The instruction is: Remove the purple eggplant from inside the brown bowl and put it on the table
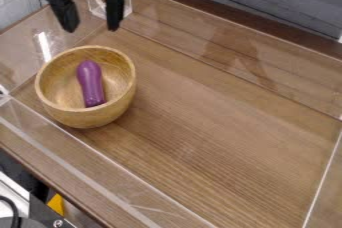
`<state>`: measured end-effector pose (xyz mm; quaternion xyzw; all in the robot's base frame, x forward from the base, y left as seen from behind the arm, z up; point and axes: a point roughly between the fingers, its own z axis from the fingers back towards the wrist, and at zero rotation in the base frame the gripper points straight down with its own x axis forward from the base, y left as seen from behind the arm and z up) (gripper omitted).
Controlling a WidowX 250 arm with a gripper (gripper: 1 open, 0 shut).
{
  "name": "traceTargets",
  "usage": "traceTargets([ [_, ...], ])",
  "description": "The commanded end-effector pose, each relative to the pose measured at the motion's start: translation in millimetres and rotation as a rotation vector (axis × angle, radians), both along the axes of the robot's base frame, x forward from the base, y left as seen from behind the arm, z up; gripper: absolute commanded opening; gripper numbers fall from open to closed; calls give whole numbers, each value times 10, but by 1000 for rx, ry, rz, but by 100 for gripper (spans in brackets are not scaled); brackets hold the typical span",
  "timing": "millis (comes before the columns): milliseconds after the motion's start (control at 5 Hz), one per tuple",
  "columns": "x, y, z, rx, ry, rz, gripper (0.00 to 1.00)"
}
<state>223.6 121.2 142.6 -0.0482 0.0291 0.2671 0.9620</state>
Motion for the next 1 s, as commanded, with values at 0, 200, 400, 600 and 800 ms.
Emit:
traceTargets([
  [0,-63,124,12,31,-43,39,100],
  [200,-98,182,-109,28,-38,74,100],
  [400,-118,210,-199,23,-30,95,100],
  [600,-131,225,-295,17,-23,110,100],
  [800,-138,240,-387,16,-16,122,100],
])
